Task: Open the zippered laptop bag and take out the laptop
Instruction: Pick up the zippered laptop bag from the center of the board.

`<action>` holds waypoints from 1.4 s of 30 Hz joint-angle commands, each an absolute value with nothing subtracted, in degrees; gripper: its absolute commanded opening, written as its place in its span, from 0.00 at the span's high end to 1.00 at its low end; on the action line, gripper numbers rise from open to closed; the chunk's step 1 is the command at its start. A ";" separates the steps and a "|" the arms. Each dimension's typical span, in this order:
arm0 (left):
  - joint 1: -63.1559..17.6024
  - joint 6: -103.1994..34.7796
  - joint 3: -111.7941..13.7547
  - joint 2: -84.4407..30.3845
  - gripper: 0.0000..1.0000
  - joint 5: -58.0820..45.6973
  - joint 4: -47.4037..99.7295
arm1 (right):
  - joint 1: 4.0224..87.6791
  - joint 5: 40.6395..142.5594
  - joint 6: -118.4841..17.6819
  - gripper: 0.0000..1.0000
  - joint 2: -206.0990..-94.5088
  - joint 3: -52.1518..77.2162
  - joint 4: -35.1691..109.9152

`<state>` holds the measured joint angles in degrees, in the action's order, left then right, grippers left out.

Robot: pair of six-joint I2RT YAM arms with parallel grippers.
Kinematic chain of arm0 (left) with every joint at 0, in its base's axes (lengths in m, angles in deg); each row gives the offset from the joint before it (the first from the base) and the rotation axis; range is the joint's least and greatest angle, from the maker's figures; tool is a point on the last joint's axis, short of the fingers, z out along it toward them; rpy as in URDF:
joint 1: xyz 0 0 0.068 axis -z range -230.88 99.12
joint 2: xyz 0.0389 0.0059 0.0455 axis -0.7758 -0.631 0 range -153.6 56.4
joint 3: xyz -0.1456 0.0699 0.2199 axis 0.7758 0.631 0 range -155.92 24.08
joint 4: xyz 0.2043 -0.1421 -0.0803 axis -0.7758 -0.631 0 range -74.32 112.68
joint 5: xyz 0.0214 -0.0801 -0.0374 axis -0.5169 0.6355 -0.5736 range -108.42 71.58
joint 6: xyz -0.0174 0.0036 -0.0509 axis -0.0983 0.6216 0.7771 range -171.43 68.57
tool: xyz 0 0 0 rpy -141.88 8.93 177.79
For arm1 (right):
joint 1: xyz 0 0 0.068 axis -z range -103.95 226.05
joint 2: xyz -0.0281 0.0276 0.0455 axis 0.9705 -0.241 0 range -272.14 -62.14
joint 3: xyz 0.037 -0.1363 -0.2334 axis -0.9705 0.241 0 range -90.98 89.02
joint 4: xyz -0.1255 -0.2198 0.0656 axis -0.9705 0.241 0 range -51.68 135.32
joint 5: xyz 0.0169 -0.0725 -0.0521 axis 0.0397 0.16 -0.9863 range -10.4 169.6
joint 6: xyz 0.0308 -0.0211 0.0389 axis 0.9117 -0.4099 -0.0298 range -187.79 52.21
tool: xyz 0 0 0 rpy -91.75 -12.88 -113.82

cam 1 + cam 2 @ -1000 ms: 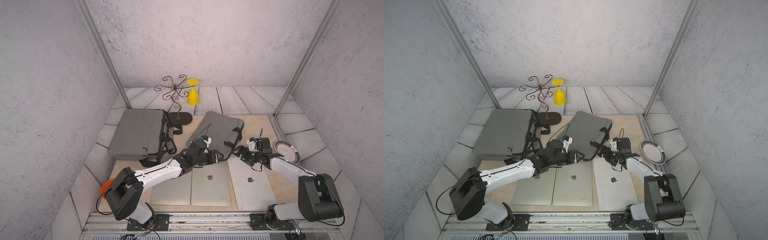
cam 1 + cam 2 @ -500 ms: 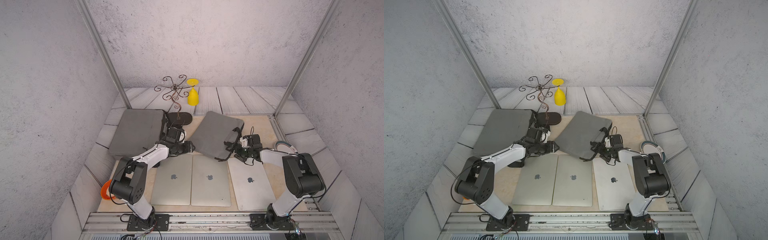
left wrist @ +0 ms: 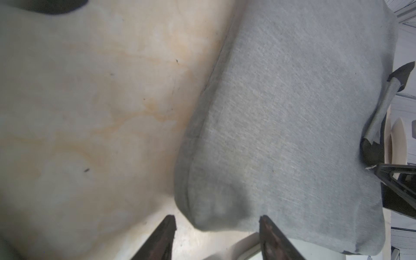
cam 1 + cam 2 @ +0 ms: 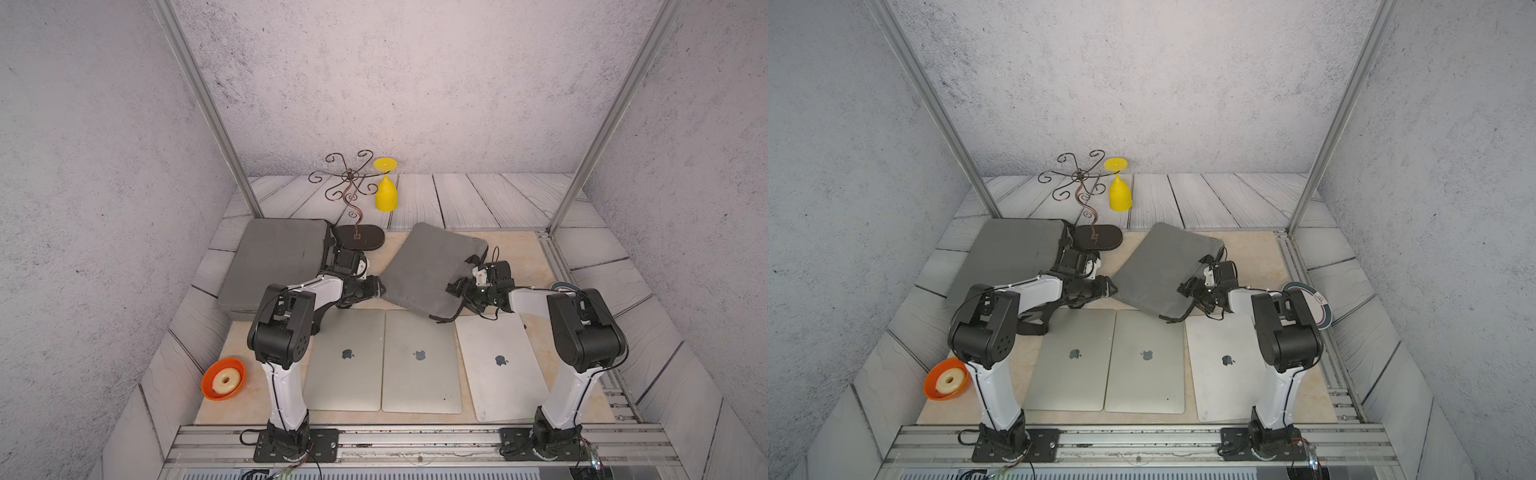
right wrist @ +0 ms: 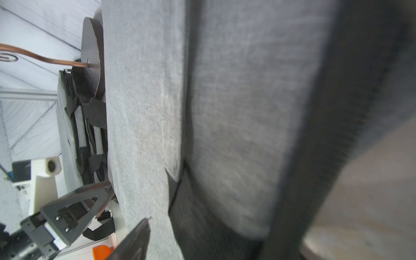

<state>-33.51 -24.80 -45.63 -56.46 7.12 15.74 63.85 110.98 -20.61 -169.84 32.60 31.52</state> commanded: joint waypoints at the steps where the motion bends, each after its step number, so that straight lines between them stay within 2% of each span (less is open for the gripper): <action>1: -33.90 -24.45 -47.35 -58.60 0.40 8.59 17.01 | 63.53 112.28 -19.90 0.32 -173.39 31.75 30.77; 4: -33.91 -24.24 -48.55 -60.20 0.47 10.06 16.57 | 63.57 113.06 -19.69 0.43 -174.33 31.13 30.28; 9: -33.91 -24.82 -49.06 -58.21 0.92 10.67 15.89 | 63.48 113.35 -20.39 0.66 -173.17 29.83 31.36; 11: -33.87 -26.14 -49.92 -56.20 0.99 10.40 13.83 | 63.50 113.13 -21.26 0.73 -171.70 28.80 33.15; 15: -33.91 -27.79 -49.09 -50.02 1.00 9.77 11.05 | 63.41 113.74 -20.91 0.82 -167.64 28.38 34.44; 19: -33.91 -26.38 -45.18 -42.91 1.00 8.62 9.15 | 61.91 114.50 -19.63 0.88 -163.17 28.94 35.69; 24: -34.00 -25.02 -40.91 -32.91 1.00 2.62 -1.27 | 57.87 114.87 -15.94 0.88 -157.96 31.14 36.14; 34: -34.13 -17.72 -26.81 -11.28 1.00 -2.10 -14.99 | 47.14 111.28 -11.31 0.91 -151.23 35.88 38.41; 39: -34.32 -14.18 -21.05 3.52 1.00 -13.28 -18.78 | 41.89 109.91 -11.92 0.91 -152.10 33.67 37.65; 42: -36.17 -15.71 -21.23 8.39 1.00 -17.93 -23.33 | 39.23 109.75 -11.82 0.91 -154.13 31.08 37.09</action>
<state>-34.89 -15.99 -21.19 5.35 -11.39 -19.16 41.22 111.50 -11.82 -154.61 34.70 41.02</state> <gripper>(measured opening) 0.088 0.172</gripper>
